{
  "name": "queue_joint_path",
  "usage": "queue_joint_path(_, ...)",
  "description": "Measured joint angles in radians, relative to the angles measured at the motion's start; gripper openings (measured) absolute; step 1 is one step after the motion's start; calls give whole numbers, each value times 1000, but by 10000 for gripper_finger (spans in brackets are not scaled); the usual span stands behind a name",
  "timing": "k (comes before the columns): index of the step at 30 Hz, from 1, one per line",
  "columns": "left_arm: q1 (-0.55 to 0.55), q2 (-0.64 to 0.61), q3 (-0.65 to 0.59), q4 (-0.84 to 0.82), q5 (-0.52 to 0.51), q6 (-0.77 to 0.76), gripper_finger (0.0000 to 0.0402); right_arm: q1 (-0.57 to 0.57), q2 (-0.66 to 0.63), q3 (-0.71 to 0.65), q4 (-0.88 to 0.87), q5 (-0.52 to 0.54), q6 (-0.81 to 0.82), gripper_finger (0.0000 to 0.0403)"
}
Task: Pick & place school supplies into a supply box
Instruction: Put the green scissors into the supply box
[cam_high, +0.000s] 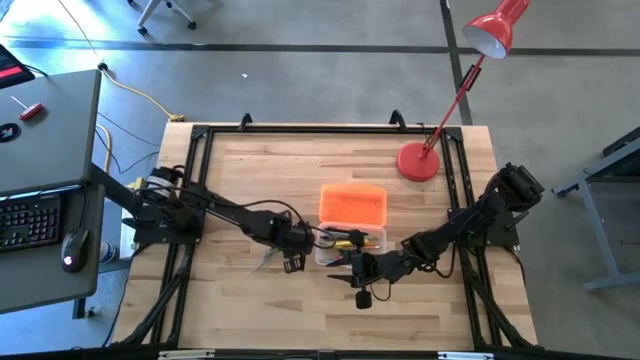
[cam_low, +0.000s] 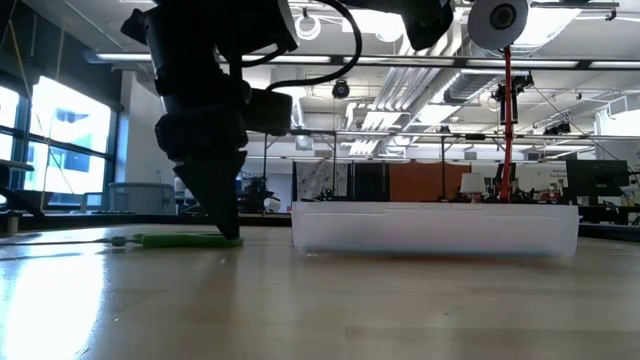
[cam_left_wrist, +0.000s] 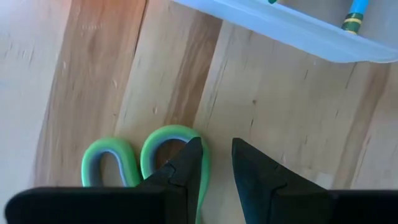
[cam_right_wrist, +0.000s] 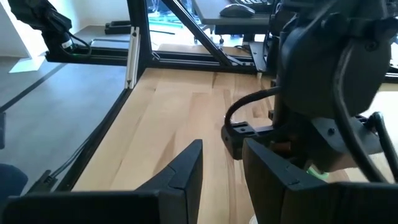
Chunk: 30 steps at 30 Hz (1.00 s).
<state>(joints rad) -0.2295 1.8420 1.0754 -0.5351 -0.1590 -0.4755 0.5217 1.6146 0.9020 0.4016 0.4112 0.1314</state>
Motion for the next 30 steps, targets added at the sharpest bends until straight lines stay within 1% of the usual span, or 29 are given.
queue_joint_path(8,0,6,0,17,-1,0,124,0,0,0,-1,1,0,94)
queue_joint_path(12,0,-17,0,13,-11,0,124,0,0,0,-1,1,0,94)
queue_joint_path(15,0,-36,26,-65,-14,-2,124,0,0,0,-1,1,0,94)
queue_joint_path(21,0,-52,129,-203,-43,-2,124,0,0,0,-1,1,0,94)
queue_joint_path(25,0,-50,132,-211,-56,-7,124,0,0,0,-1,1,0,94)
queue_joint_path(28,0,-50,130,-265,-78,-44,124,0,0,0,-1,1,0,94)
queue_joint_path(30,0,-38,130,-271,-88,-65,124,0,0,0,-1,1,0,94)
